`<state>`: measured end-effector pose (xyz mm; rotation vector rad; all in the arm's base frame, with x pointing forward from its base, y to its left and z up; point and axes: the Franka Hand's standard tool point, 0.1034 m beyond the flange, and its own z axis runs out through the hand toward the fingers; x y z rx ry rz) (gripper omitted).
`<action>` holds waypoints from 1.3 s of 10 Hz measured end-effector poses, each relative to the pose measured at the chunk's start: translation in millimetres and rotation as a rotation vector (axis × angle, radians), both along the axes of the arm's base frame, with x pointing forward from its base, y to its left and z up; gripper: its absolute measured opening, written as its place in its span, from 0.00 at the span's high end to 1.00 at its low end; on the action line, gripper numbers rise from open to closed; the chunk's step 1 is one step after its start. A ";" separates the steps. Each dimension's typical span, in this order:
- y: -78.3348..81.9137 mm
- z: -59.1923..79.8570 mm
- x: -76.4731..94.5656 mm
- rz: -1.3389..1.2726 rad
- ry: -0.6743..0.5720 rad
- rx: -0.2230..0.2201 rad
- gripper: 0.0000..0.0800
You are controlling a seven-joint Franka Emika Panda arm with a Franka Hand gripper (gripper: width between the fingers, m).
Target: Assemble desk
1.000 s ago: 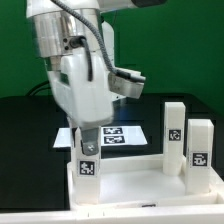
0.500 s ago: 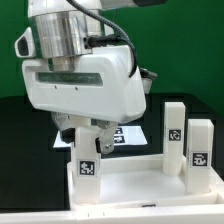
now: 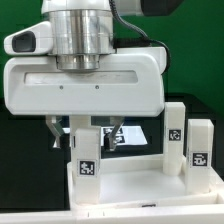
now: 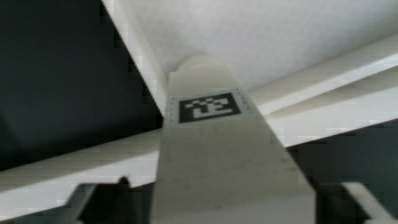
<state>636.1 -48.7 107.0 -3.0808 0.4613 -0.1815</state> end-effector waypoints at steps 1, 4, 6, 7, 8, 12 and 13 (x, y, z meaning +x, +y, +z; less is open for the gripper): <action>-0.2 0.0 0.0 -0.009 0.000 0.001 0.47; -2.0 0.0 0.0 -0.214 0.000 0.024 0.65; -7.5 0.7 -1.7 -0.510 0.009 0.055 0.65; -8.3 -0.6 -3.7 -0.756 0.016 0.106 0.65; -7.6 -1.2 -5.2 -0.931 0.023 0.141 0.65; -8.8 -1.4 -5.8 -1.135 0.030 0.168 0.64; -8.4 -1.2 -6.2 -1.227 0.035 0.180 0.64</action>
Offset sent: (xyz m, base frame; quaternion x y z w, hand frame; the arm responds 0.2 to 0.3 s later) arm 0.0000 0.0000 0.0000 0.0000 0.0000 0.1938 0.9810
